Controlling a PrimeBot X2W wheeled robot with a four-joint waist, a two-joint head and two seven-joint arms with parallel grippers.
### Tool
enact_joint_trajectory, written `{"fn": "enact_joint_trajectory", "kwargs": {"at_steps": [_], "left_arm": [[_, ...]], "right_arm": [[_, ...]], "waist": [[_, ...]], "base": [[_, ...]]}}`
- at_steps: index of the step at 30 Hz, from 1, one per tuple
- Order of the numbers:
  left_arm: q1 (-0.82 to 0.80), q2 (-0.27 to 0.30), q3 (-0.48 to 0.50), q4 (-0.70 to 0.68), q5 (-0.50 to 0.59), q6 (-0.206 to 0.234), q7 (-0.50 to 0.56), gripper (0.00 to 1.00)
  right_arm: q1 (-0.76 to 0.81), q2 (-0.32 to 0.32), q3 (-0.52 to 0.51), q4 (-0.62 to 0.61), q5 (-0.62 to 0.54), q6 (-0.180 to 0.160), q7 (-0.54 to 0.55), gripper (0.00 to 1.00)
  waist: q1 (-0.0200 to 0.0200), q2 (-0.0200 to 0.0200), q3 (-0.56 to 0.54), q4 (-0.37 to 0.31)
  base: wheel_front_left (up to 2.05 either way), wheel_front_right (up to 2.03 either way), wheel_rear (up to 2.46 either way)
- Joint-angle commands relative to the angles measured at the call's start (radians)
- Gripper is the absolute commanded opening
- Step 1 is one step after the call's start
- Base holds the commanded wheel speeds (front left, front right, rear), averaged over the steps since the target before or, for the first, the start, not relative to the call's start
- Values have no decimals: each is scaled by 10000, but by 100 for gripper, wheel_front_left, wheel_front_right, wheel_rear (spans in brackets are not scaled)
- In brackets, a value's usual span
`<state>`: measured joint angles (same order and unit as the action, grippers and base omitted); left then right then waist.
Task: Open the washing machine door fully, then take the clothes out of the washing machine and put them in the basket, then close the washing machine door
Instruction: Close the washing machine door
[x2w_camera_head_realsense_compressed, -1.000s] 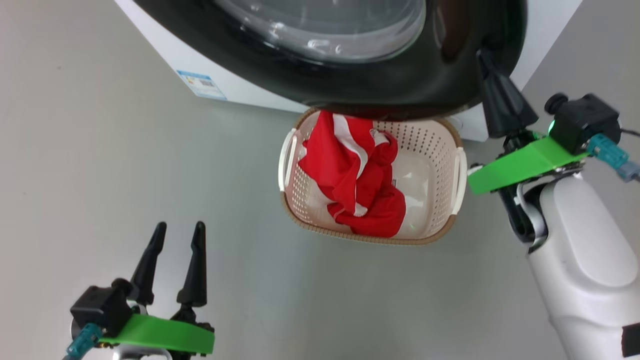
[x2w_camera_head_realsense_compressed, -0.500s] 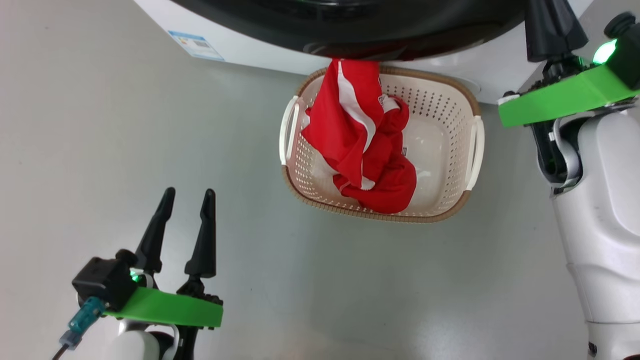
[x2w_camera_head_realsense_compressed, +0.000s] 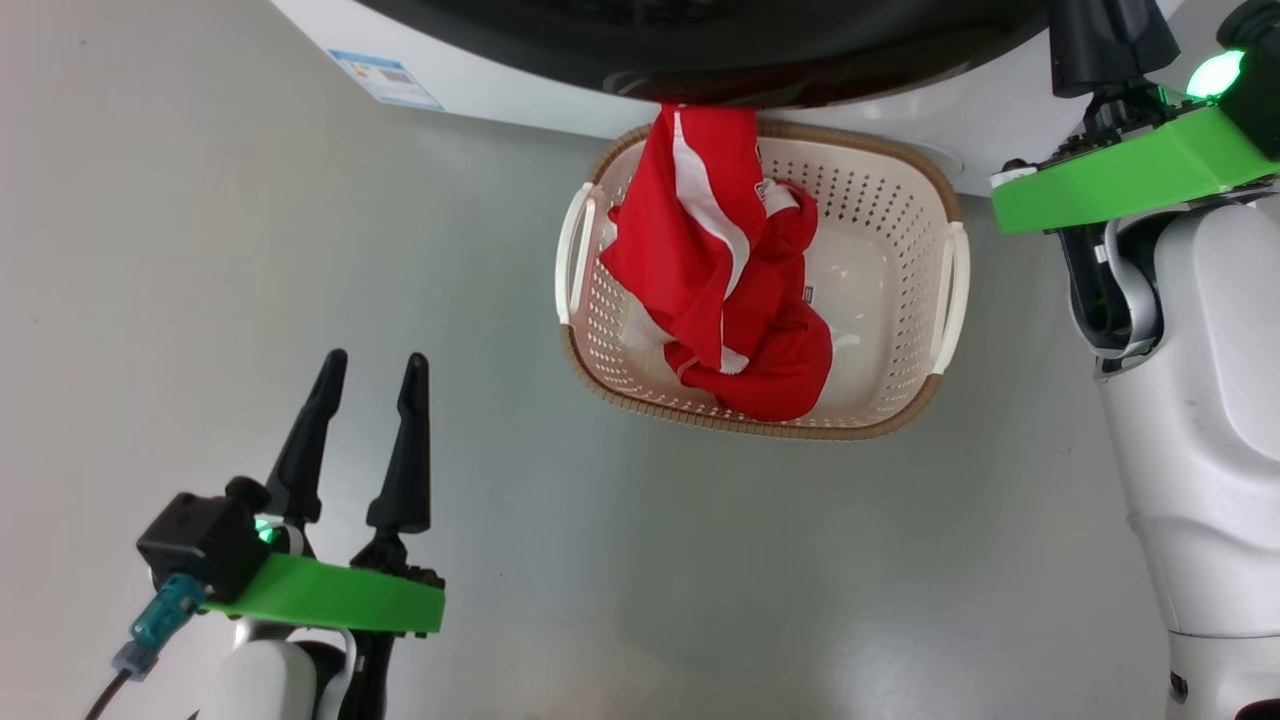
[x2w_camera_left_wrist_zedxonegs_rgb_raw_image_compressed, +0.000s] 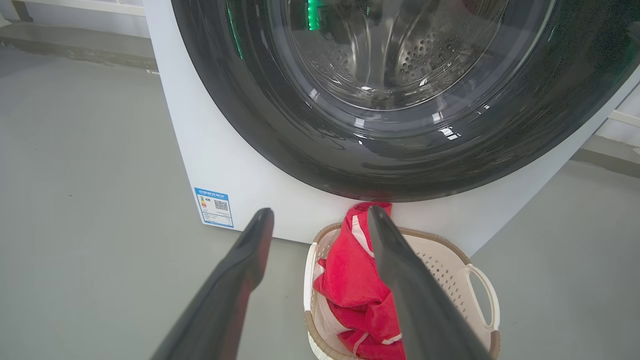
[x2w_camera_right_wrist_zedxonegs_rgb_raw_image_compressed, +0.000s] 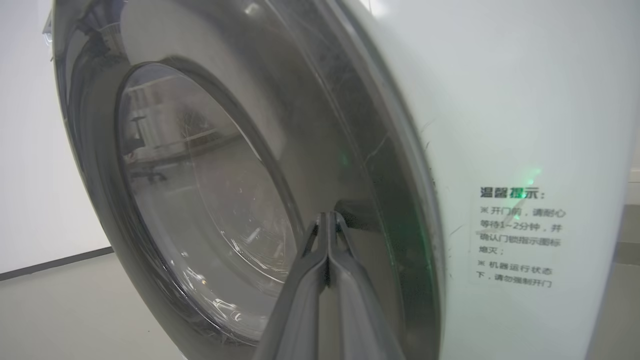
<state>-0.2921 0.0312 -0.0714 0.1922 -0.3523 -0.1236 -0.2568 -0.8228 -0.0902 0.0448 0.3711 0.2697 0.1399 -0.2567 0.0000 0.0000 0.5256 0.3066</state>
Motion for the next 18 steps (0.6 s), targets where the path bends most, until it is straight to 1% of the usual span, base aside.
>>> {"fn": "enact_joint_trajectory", "kwargs": {"at_steps": [1, 4, 6, 7, 9, 10, 11, 12, 13, 18], "left_arm": [[-1, 191, 342, -171, -11, -49, -49, 100], [60, 191, 376, -91, 30, -53, -49, 100], [162, 191, 467, -20, 85, -55, -49, 100], [206, 191, 502, -2, 115, -56, -49, 100], [305, 191, 576, 25, 210, -59, -49, 100], [358, 191, 606, 14, 251, -61, -49, 100], [417, 191, 630, -2, 284, -63, -49, 100], [491, 191, 658, -2, 346, -65, -49, 100], [567, 191, 692, 6, 412, -66, -49, 100], [897, 191, 782, -29, 711, -68, -49, 100]], "right_arm": [[-133, 155, 205, -239, -62, -92, -51, 0], [258, 166, 567, -156, -15, -92, -51, 0], [804, 179, 828, -120, 71, -92, -51, 0], [1009, 182, 906, -117, 96, -92, -51, 8], [1434, 185, 1026, -121, 136, -92, -51, 32], [1650, 186, 1056, -135, 152, -92, -51, 46], [1874, 188, 1072, -152, 171, -92, -51, 56], [2096, 187, 1100, -173, 178, -92, -51, 86], [2311, 187, 1123, -193, 188, -92, -51, 100], [3368, 173, 1029, -358, 258, -92, -51, 100]], "waist": [[0, 0, -103, -52], [0, 0, -315, -126], [0, 0, -605, -223], [0, 0, -717, -259], [0, 0, -953, -343], [0, 0, -1074, -392], [0, 0, -1202, -448], [0, 0, -1337, -507], [0, 0, -1464, -577], [0, 0, -2084, -905]], "base": [[0, 0, 0], [0, 0, 0], [0, 0, 0], [0, 0, 0], [0, 0, 0], [0, 0, 0], [0, 0, 0], [0, 0, 0], [0, 0, 0], [0, 0, 0]]}}
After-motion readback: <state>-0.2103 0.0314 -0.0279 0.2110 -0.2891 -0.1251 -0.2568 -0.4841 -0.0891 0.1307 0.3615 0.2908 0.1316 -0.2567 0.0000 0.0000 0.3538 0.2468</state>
